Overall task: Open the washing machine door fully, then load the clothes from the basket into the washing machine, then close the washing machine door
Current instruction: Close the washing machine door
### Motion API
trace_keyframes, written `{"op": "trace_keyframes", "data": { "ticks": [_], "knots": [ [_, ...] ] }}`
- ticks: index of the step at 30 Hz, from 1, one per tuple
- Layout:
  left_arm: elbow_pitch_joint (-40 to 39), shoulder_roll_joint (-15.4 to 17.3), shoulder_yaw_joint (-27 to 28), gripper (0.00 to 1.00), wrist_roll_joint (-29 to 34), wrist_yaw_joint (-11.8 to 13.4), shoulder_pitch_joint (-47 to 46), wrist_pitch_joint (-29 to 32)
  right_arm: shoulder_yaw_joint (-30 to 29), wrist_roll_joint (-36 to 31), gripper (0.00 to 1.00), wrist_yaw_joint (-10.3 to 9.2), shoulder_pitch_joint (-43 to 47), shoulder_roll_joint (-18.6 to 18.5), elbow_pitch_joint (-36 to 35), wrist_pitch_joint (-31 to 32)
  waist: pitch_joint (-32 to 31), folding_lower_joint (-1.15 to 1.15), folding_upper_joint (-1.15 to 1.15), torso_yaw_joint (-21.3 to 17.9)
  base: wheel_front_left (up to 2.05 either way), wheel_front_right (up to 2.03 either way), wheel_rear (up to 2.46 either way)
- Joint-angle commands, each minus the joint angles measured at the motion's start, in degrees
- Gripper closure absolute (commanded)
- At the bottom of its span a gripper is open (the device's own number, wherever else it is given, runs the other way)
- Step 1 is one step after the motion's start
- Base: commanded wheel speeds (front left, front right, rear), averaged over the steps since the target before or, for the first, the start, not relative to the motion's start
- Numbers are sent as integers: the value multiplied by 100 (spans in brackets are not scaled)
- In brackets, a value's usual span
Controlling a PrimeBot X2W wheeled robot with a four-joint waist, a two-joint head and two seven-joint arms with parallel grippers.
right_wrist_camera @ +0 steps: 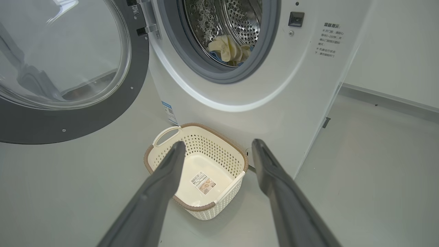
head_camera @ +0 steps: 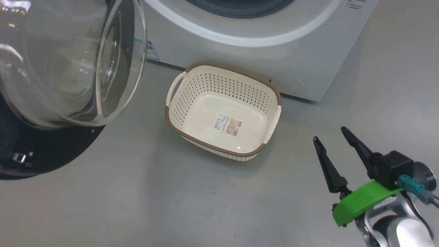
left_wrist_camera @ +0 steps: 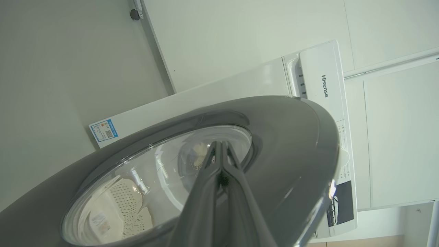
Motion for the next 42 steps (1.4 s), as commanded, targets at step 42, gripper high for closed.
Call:
{"op": "trace_keyframes", "data": {
  "ticks": [42],
  "knots": [
    [-3288, -1120, -824, 100, -883, 164, 1066, 1588, 193, 170, 0, 1, -514, 19, 44, -296, 72, 0, 0, -798, 0, 0, 0]
  ]
}}
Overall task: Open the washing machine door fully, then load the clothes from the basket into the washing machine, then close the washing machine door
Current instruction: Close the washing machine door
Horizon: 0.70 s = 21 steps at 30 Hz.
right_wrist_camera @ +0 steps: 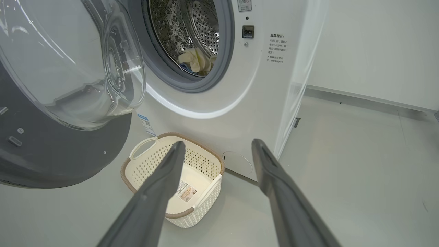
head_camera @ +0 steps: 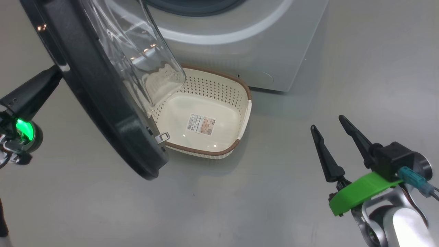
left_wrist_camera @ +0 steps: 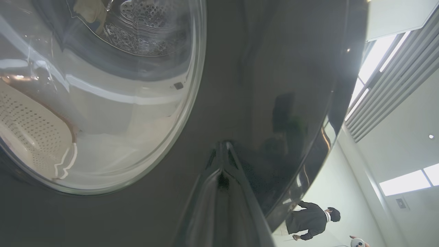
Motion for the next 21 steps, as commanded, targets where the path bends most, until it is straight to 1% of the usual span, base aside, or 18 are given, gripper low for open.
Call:
{"op": "trace_keyframes", "data": {
  "ticks": [1, 13, 21],
  "knots": [
    [-275, 180, 137, 100, 65, 36, -101, 22, 131, 52, 0, 1, -199, 8, -146, -92, 11, 0, -1, -190, 0, 0, 0],
    [-303, 143, 46, 100, 207, 157, -258, -61, 131, 363, 0, 1, -268, 12, 125, -412, 4, 0, -1, -1004, 0, 0, 0],
    [-260, 44, 53, 100, 378, 143, -412, -324, 118, 543, 0, 1, -294, 12, 273, -563, 26, 0, -1, -1423, 0, 0, 0]
  ]
}}
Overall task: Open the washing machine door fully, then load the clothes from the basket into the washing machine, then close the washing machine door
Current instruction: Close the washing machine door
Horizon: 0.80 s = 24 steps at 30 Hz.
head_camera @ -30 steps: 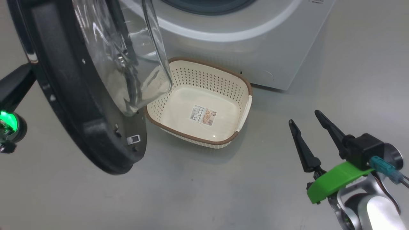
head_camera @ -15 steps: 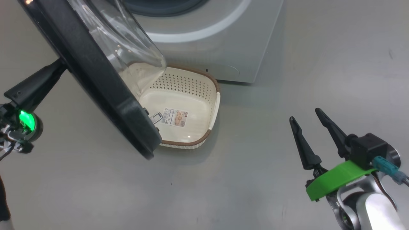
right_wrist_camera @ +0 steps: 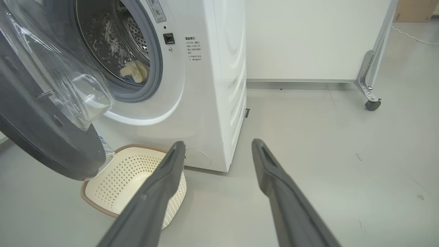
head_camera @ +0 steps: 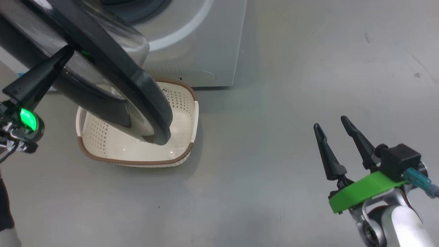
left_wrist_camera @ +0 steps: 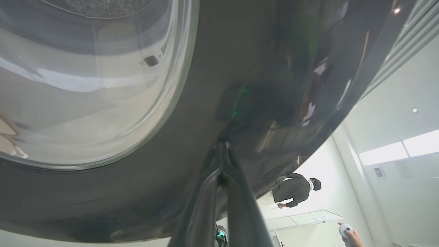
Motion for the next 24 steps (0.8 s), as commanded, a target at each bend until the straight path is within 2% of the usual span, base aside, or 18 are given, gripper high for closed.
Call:
{"op": "trace_keyframes", "data": {
  "ticks": [1, 14, 24],
  "knots": [
    [-177, 184, 184, 100, 52, -31, -268, -33, 102, 34, 0, 1, -194, -3, -166, -74, 22, 0, 0, -130, 0, 0, 0],
    [266, 16, 230, 100, 585, -311, -819, -852, 123, 219, 0, 1, -329, -3, 19, -313, 306, 0, 0, -721, 0, 0, 0],
    [918, 120, 324, 100, 977, -437, -1412, -1546, 220, 362, 0, 1, -488, -3, 237, -509, 445, 0, 0, -1158, 0, 0, 0]
  ]
}}
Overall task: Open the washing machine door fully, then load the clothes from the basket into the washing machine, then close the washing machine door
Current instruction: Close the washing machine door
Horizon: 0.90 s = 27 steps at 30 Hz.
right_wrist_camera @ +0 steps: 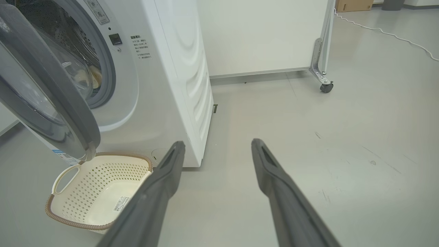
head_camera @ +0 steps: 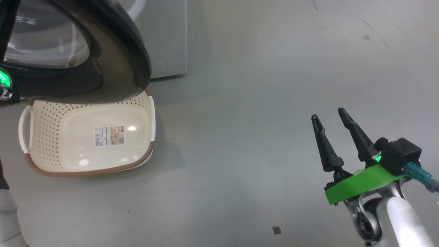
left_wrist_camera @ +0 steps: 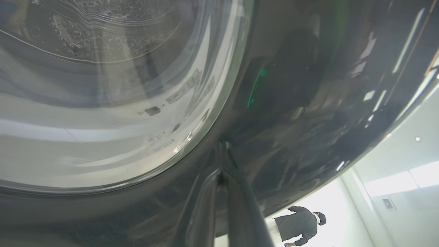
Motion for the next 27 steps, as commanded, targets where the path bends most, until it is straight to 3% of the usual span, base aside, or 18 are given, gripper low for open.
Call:
{"op": "trace_keyframes", "data": {
  "ticks": [1, 10, 16, 22, 24, 25, 26, 27],
  "knots": [
    [-137, 293, 162, 100, 62, -60, -254, -49, 108, 33, 0, 1, -182, -16, -152, -69, 11, 0, 0, -99, 0, 0, 0],
    [71, 433, 265, 100, 87, -69, -234, -415, 94, 117, 0, 1, -197, -16, -2, -195, -1, 0, 0, -349, 0, 0, 0],
    [-425, 409, 300, 100, 46, -69, 281, -656, 39, 128, 0, 1, -168, -16, 108, -249, -148, 0, 0, -319, 0, 0, 0],
    [-969, 351, 283, 100, 418, -70, 972, -1278, -34, 127, 0, 1, -185, -16, 120, -290, -323, 0, 0, -161, 0, 0, 0],
    [-1144, 294, 277, 66, 583, -70, 1207, -1544, -85, 118, 0, 1, -174, -16, 124, -300, -411, 0, 0, -94, 0, 0, 0],
    [-1246, 296, 200, 21, 763, -70, 1349, -1669, -114, 109, 0, 1, -167, -16, 120, -298, -441, 0, 0, -57, 0, 0, 0],
    [-1332, 245, 152, 0, 881, -70, 1476, -1823, -139, 107, 0, 1, -162, -16, 116, -303, -481, 0, 0, -24, 0, 0, 0],
    [-1393, 187, 137, 0, 1018, -70, 1601, -2019, -159, 99, 0, 1, -151, -16, 121, -300, -542, 0, 0, 7, 0, 0, 0]
  ]
}}
